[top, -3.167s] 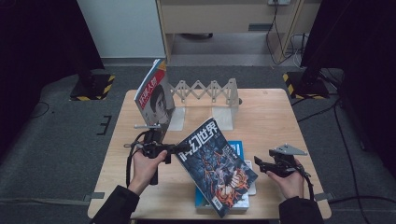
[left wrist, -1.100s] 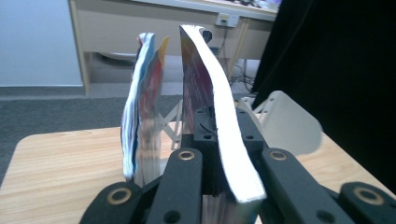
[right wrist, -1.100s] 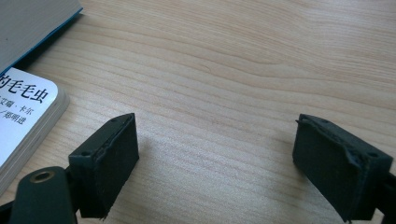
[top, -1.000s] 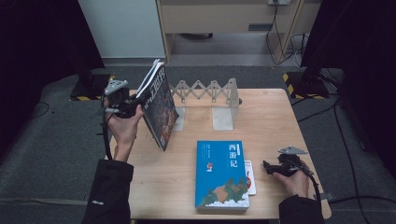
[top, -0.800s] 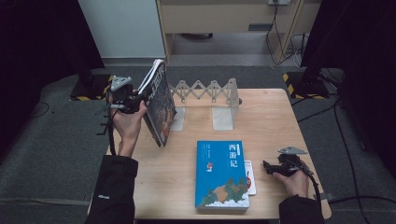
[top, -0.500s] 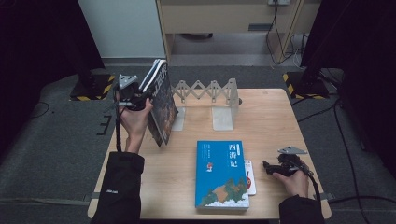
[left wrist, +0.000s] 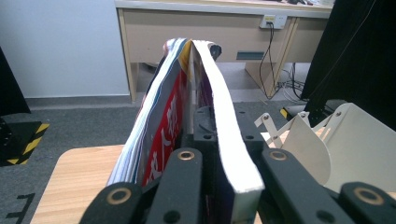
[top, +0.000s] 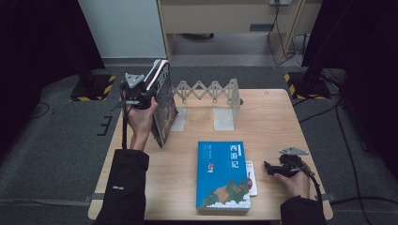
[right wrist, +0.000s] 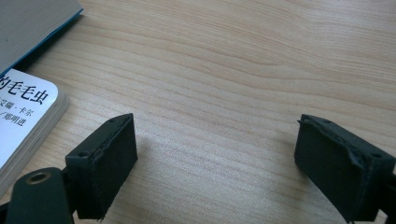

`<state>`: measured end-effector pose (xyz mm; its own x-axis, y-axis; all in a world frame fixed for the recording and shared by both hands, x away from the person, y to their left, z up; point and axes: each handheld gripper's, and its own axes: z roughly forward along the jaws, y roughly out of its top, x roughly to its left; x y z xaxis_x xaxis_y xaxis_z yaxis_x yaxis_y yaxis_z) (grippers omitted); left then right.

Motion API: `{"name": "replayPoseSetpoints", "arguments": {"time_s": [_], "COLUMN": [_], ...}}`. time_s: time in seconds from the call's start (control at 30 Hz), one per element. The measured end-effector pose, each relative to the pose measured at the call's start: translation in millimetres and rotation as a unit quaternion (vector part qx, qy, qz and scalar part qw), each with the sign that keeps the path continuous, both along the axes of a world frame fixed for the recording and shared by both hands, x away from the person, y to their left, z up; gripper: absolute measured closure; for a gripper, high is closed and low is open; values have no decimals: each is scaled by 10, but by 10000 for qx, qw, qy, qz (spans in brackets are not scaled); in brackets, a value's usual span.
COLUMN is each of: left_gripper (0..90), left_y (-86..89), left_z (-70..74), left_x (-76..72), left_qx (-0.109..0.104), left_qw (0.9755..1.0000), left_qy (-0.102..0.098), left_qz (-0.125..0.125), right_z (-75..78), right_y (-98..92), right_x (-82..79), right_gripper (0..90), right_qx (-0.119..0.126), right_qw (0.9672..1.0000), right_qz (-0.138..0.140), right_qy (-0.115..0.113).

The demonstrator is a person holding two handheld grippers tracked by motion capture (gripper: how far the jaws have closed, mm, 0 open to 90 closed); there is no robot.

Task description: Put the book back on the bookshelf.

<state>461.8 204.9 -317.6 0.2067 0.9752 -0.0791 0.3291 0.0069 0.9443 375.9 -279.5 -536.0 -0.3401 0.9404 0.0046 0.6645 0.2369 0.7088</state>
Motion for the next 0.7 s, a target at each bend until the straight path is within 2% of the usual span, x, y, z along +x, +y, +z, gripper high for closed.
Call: {"name": "replayPoseSetpoints", "arguments": {"time_s": [0.17, 0.37, 0.7], "left_gripper": [818, 818, 818], "left_y": [-85, -176, -199], "left_z": [29, -43, -135], "left_x": [-38, 31, 159], "left_qx": [11, -27, -8], "left_qw": [9999, 9999, 9996], "left_qy": [-64, 43, -139], "left_qz": [-87, -110, 236], "right_z": [-1, 0, -1], "right_y": [1, -1, 2], "right_x": [0, -3, 1], "right_gripper": [131, 131, 130], "right_qx": [8, 5, 13], "right_qw": [10000, 10000, 10000], "right_qz": [-5, 12, 6], "right_qy": [5, 15, 5]}}
